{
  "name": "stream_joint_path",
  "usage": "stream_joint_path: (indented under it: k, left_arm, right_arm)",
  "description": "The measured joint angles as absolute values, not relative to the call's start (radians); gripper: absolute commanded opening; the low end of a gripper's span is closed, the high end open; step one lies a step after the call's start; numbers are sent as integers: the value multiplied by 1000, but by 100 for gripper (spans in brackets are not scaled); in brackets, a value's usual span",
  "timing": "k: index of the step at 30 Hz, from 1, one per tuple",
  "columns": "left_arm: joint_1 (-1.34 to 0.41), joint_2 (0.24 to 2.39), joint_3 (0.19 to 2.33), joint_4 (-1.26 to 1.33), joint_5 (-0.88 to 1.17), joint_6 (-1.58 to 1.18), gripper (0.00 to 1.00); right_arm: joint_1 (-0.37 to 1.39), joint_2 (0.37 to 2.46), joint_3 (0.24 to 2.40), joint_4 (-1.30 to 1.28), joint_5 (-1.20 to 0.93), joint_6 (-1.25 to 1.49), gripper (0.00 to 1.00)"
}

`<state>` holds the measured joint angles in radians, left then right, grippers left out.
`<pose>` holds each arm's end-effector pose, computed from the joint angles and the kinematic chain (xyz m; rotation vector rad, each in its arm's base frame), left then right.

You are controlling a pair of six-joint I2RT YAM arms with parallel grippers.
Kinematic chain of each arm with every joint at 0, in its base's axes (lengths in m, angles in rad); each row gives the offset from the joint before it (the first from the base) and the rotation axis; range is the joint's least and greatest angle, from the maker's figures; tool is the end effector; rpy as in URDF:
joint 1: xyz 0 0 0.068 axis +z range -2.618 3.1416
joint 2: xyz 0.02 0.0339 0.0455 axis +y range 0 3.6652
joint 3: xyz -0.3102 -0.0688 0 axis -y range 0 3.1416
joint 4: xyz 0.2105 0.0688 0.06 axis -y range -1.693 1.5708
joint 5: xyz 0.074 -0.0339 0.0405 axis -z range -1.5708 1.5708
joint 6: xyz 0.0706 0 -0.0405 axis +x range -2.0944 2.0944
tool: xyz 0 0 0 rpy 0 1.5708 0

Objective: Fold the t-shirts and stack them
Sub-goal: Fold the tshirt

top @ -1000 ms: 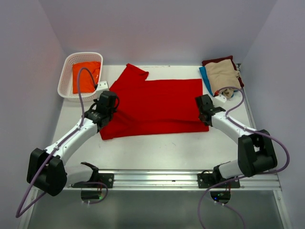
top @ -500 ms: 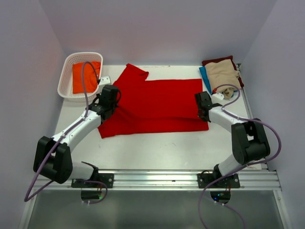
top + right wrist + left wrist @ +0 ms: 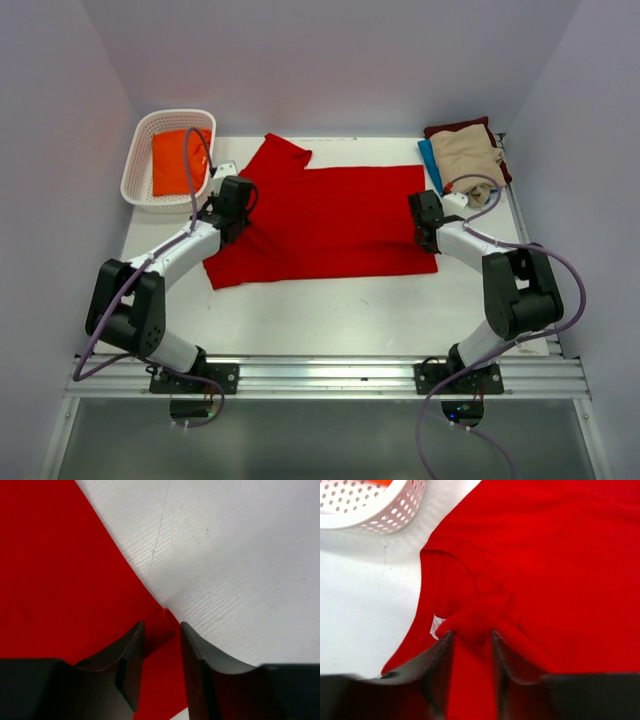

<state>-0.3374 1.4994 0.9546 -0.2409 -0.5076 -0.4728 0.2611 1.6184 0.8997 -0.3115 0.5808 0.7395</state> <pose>0.2991 -0.0686 0.2692 -0.3897 2.2083 0.1677 0.3010 0.0403 0.2159 0.7566 2.2692 -0.3083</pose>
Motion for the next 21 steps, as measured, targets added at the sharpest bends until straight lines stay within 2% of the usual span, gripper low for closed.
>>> stream_joint_path:
  k: [1,2,3,7,11,14,15,16,17,18,19,20,21]
  left_arm:
    - [-336,1509,960,-241,-505,-473,74]
    - [-333,1518,964,-238,-502,-467,94]
    - [-331,1523,965,-229,-501,-469,100]
    - [-321,1520,965,-192,-495,-478,100]
    - [-321,1463,965,-179,-462,-479,100]
    - [-320,1374,965,-179,-414,-480,100]
    - [-320,1347,965,-180,-396,-484,100]
    - [-320,1325,965,-182,-375,-488,100]
    - [-320,1309,965,-186,-349,-493,100]
    - [-320,1298,964,-191,-323,-504,92]
    - [-320,1293,958,-194,-296,-516,86]
    - [-320,1290,944,-191,-262,-525,80]
    - [-320,1289,918,-180,-226,-535,64]
  right_arm:
    - [261,1618,900,-309,580,739,52]
    - [261,1617,900,-307,578,727,58]
    - [261,1613,900,-301,571,720,69]
    - [261,1552,881,-250,528,692,85]
    - [260,1435,857,-200,483,659,89]
    - [261,1365,856,-178,442,632,85]
    - [261,1346,856,-169,412,617,83]
    - [260,1334,856,-161,375,604,76]
    - [260,1328,856,-153,336,588,64]
    - [259,1329,858,-147,286,574,49]
    - [258,1338,866,-147,223,558,1]
    - [257,1357,881,-150,158,545,0]
    - [257,1390,905,-153,86,544,0]
